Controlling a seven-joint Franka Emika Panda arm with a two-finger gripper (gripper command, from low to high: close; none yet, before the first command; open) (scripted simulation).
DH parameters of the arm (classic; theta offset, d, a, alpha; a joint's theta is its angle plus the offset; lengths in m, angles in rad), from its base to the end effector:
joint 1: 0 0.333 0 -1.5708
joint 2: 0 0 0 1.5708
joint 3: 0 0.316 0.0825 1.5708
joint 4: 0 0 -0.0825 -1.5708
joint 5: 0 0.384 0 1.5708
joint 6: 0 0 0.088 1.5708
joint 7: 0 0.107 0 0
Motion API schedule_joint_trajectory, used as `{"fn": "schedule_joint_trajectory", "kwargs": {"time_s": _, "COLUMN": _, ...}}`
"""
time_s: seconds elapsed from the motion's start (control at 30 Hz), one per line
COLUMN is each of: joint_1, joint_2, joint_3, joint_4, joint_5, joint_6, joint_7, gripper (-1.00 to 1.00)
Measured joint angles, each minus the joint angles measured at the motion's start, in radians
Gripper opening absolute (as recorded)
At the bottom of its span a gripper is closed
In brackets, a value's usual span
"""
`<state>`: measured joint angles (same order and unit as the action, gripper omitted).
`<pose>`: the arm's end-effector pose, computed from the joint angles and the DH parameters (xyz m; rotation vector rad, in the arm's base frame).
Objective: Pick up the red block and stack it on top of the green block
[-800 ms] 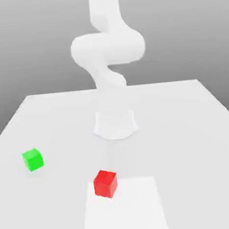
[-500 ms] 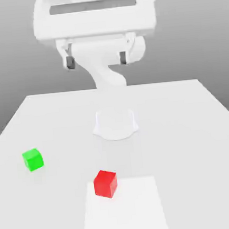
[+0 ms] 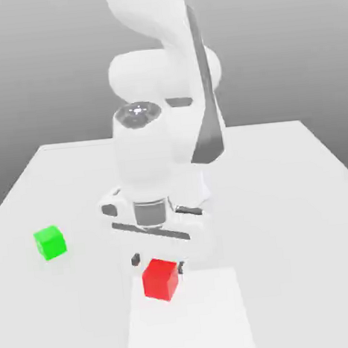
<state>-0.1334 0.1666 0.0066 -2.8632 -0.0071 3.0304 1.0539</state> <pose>0.3440 -0.0431 0.1516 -2.6155 1.7394 -0.0006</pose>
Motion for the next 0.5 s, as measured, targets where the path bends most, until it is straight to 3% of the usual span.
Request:
{"fn": "schedule_joint_trajectory", "kwargs": {"time_s": 0.03, "joint_1": 0.001, "joint_2": 0.024, "joint_3": -0.002, "joint_4": 0.003, "joint_5": -0.001, "joint_6": 0.02, "joint_7": 0.001, "gripper": -1.0}}
{"fn": "schedule_joint_trajectory", "kwargs": {"time_s": 0.27, "joint_1": -0.001, "joint_2": 0.023, "joint_3": 0.0, "joint_4": 0.003, "joint_5": -0.005, "joint_6": 0.02, "joint_7": 0.004, "gripper": -1.0}}
{"fn": "schedule_joint_trajectory", "kwargs": {"time_s": 0.5, "joint_1": 0.002, "joint_2": -0.205, "joint_3": 0.001, "joint_4": -0.029, "joint_5": 0.008, "joint_6": -0.176, "joint_7": -0.006, "gripper": -1.0}}
